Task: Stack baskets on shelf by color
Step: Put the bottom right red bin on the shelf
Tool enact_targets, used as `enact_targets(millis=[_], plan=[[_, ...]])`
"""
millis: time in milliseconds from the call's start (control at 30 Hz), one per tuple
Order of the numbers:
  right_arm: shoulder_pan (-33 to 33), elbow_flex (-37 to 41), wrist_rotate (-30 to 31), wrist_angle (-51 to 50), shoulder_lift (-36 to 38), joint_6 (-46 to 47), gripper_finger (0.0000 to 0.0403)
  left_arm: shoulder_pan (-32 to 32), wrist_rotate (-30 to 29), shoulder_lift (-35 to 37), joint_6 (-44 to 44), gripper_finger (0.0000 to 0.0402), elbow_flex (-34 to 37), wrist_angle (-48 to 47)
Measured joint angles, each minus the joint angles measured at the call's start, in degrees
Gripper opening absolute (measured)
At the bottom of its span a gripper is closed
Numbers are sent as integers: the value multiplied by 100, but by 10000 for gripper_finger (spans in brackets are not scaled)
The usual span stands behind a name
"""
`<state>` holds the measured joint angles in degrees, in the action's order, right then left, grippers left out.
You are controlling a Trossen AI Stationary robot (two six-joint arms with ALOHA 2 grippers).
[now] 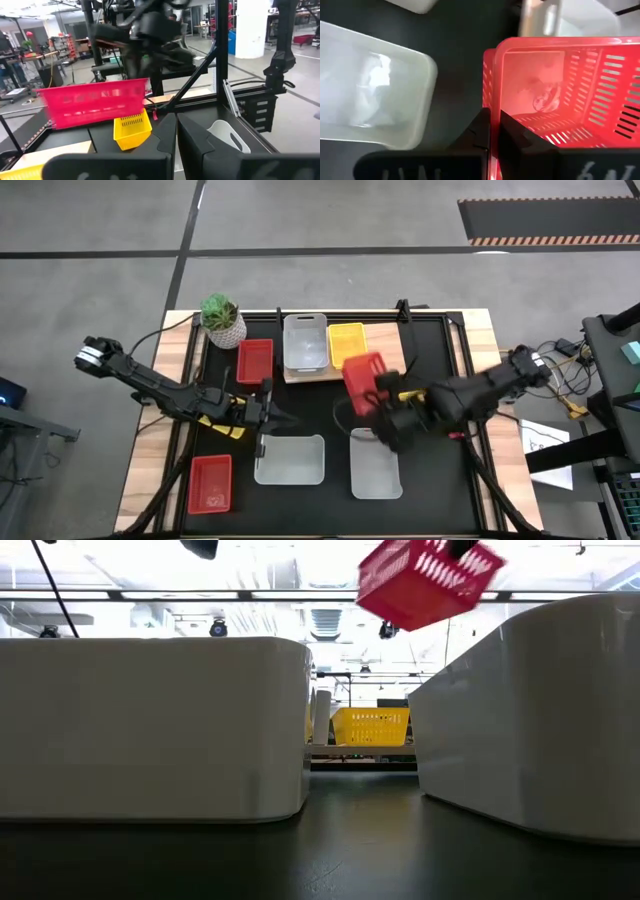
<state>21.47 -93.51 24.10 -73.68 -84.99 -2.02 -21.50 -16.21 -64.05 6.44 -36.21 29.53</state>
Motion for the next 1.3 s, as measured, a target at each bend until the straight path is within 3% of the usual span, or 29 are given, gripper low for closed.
enact_targets(millis=[233, 367, 533, 800, 967, 1300], plan=[[-1240, 111, -7, 17, 248, -1806, 8, 5, -8, 96, 173, 0, -12, -8], [-1953, 193, -307, 34, 396, -2656, 8, 11, -219, 457, 993, 0, -108, -7], [-2923, 284, -905, 150, 413, -3082, 8, 13, -687, 1085, 1348, 0, -45, -9], [-4172, 548, -1688, 974, 297, -3381, 8, 14, -881, 1817, 1663, 0, 95, 0], [-4598, 575, -2101, 1144, 23, -3425, 8, 15, -881, 2131, 1781, 0, 447, -66], [-4759, 581, -1950, 766, -651, -3508, 8, 15, -881, 2413, 1824, 0, 472, -80]])
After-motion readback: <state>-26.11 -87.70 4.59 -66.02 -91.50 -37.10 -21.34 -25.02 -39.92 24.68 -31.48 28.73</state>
